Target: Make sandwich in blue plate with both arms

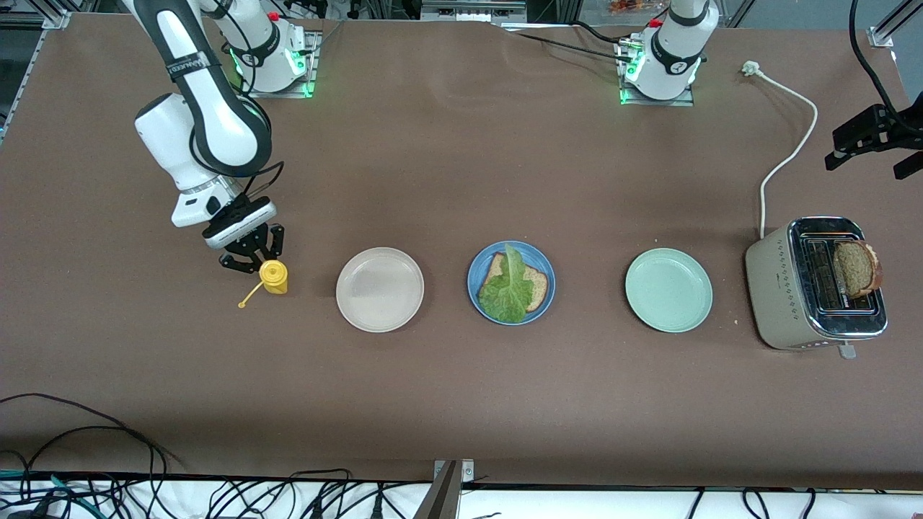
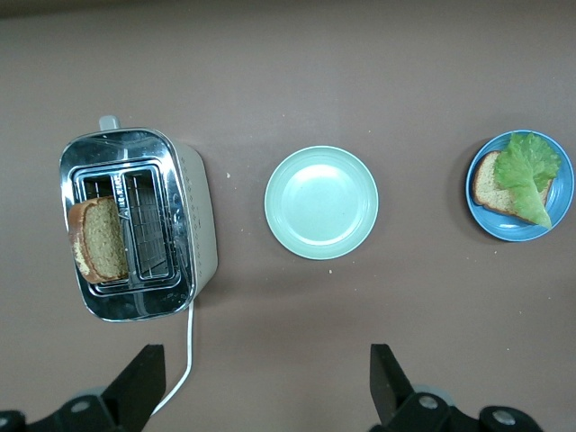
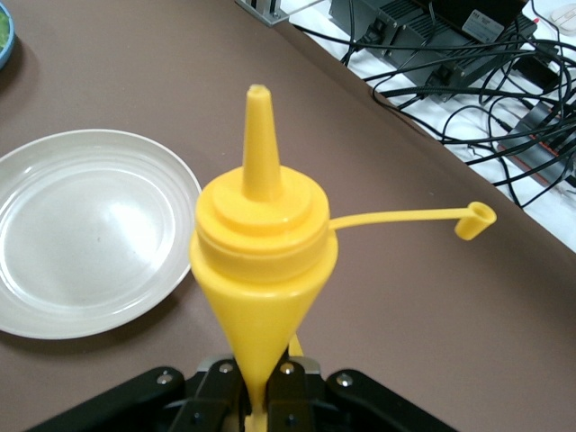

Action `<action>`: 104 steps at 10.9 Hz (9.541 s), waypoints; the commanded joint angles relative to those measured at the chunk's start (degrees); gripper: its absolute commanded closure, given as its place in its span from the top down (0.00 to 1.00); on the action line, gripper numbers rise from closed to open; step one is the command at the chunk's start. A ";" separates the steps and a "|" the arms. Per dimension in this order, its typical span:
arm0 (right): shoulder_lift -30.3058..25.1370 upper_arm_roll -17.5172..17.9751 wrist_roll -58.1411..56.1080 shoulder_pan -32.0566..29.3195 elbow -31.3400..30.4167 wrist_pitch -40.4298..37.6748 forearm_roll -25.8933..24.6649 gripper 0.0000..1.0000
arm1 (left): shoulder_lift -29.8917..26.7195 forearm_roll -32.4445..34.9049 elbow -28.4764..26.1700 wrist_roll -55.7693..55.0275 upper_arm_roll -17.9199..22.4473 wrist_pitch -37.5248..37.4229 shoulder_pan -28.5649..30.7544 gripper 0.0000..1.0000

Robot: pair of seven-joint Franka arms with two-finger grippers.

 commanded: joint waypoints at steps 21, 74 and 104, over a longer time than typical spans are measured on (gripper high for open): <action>7.54 4.17 92.96 -0.11 31.80 -50.99 -90.45 0.00 | 0.36 -0.98 1.24 -0.60 -0.06 -1.07 0.13 1.00; 11.61 -20.75 38.63 0.88 46.79 -77.30 -60.92 0.00 | 0.28 -0.98 1.24 -0.60 -0.23 -1.07 -0.05 1.00; 20.56 -40.97 -40.42 -2.13 14.93 -79.12 -15.09 1.00 | 24.78 3.15 1.24 7.75 0.47 14.03 15.86 1.00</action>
